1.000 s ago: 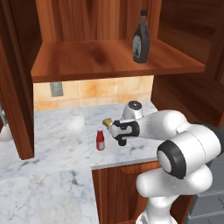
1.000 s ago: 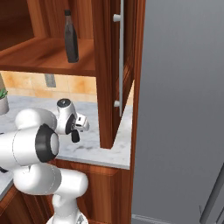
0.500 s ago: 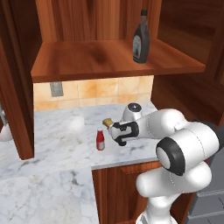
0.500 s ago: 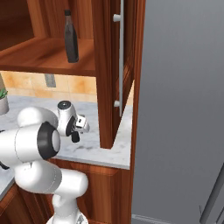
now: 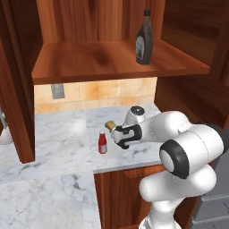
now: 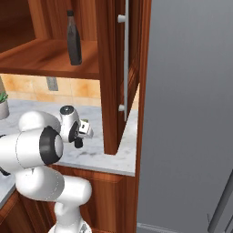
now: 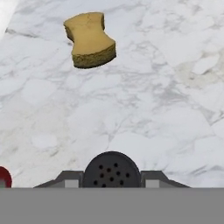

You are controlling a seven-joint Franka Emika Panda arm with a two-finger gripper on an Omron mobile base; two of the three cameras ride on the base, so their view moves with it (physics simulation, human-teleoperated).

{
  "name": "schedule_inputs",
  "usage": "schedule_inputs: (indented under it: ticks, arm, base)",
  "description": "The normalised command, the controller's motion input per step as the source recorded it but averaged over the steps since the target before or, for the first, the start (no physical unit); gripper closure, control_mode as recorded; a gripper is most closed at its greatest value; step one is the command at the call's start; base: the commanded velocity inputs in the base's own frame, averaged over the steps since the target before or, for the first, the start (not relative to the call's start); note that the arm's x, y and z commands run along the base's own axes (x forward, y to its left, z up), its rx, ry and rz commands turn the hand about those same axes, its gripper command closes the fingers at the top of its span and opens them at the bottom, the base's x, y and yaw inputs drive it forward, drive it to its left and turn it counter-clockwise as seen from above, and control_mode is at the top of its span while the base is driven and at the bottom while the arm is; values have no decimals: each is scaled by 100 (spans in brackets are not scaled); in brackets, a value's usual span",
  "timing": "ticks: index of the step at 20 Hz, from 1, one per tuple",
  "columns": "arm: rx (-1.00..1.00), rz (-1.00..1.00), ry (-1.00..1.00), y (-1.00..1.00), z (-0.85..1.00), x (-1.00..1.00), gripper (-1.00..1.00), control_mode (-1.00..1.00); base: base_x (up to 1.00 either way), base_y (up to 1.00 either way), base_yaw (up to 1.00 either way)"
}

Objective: There are various items on the counter. Only move the condiments/shakers into the cabinet.

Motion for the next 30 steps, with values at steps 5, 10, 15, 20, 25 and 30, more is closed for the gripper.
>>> schedule_inputs:
  ticks: [5, 10, 15, 20, 25, 30]
  arm:
    - [0, 0, -20, 5, 70, -13, 100, -100]
    - [0, 0, -12, 25, 100, -60, 100, -100]
    - [0, 0, 0, 38, 100, -100, 100, -100]
    - [0, 0, -13, 43, 100, -89, 100, -100]
    - [0, 0, -17, 26, 100, -46, 100, -100]
    - [1, 0, -4, 6, 100, -16, 100, -100]
  base:
    - [0, 0, 0]
    - [0, 0, 0]
    - [0, 0, 0]
    - [0, 0, 0]
    - [0, 0, 0]
    - [0, 0, 0]
